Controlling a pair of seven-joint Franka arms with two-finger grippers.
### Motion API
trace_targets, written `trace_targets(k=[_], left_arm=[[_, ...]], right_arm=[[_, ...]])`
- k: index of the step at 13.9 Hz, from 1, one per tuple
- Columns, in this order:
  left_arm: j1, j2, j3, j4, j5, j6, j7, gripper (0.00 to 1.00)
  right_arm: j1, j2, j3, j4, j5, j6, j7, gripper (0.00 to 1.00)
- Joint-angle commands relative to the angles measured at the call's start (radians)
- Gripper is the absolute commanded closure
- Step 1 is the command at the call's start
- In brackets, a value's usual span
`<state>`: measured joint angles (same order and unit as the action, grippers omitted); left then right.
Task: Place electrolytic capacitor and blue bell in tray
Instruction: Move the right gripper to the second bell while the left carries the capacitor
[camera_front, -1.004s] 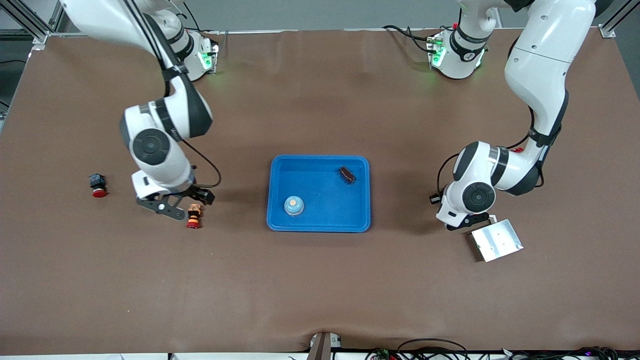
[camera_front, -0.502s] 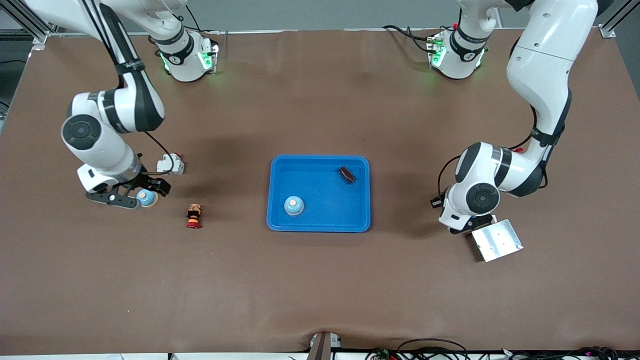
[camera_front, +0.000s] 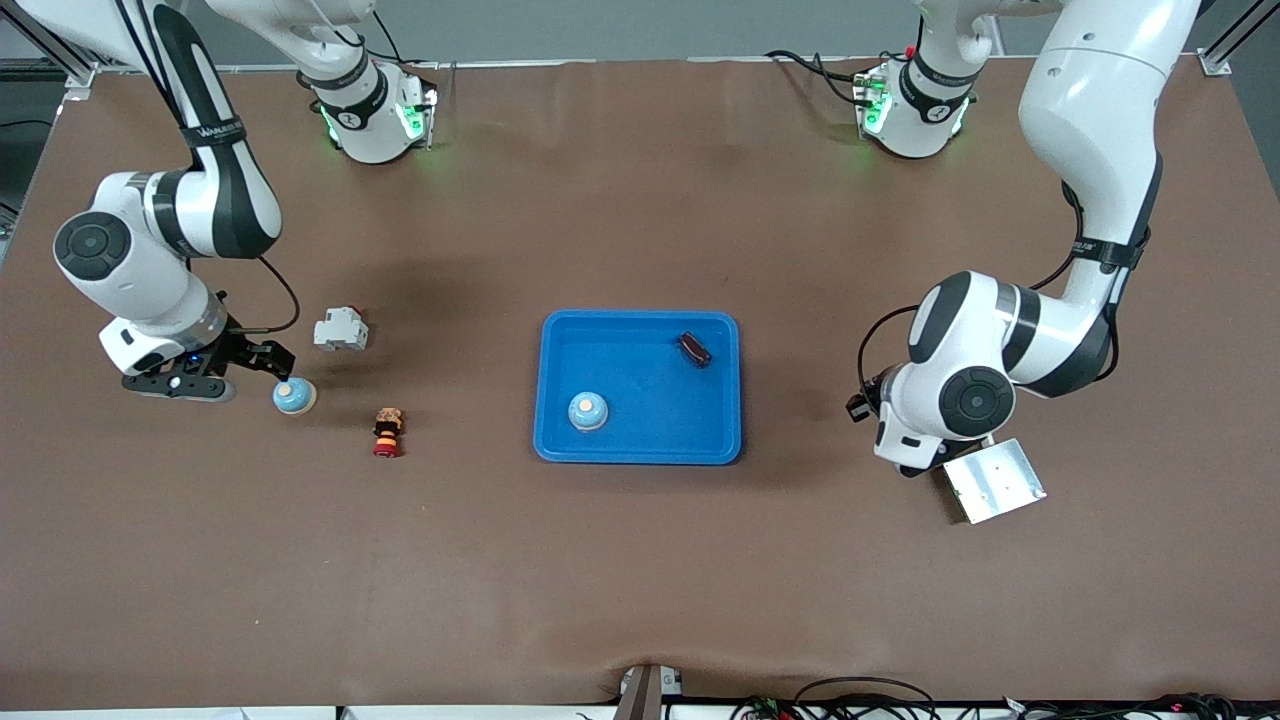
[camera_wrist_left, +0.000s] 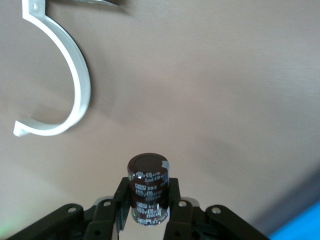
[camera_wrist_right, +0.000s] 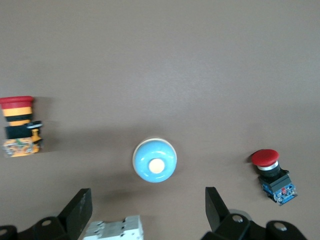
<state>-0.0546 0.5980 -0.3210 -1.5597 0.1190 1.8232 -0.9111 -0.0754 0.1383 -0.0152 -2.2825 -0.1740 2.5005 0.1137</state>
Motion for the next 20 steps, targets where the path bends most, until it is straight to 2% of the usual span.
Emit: trace_targets(k=[1, 4, 5, 6, 8, 10, 15, 20], left_arm=[[-0.007, 0.0, -0.036, 0.059, -0.027, -0.031, -0.113, 1.0], [-0.06, 0.014, -0.046, 0.119, -0.074, -0.03, -0.271, 1.0], [-0.074, 0.028, -0.046, 0.147, -0.076, -0.028, -0.314, 1.0], [-0.089, 0.032, -0.046, 0.167, -0.078, -0.024, -0.339, 1.0], [-0.116, 0.039, -0.046, 0.181, -0.079, -0.001, -0.386, 1.0], [-0.14, 0.048, -0.046, 0.182, -0.081, 0.053, -0.443, 1.0], [-0.228, 0.104, -0.044, 0.184, -0.082, 0.281, -0.578, 1.0], [-0.275, 0.173, -0.035, 0.184, -0.081, 0.416, -0.588, 1.0]], right_arm=[[-0.029, -0.034, 0.02, -0.072, 0.025, 0.078, -0.029, 0.0], [-0.046, -0.016, 0.021, -0.077, 0.033, 0.103, -0.031, 0.0], [-0.046, -0.008, 0.021, -0.077, 0.068, 0.103, -0.043, 0.0], [-0.047, 0.007, 0.021, -0.072, 0.132, 0.103, -0.095, 0.0], [-0.058, 0.029, 0.015, -0.069, 0.314, 0.104, -0.265, 0.0], [-0.07, 0.049, 0.014, -0.065, 0.422, 0.106, -0.391, 0.0], [-0.066, 0.118, 0.012, -0.052, 0.415, 0.19, -0.405, 0.0], [-0.061, 0.173, 0.011, -0.022, 0.409, 0.209, -0.407, 0.0]])
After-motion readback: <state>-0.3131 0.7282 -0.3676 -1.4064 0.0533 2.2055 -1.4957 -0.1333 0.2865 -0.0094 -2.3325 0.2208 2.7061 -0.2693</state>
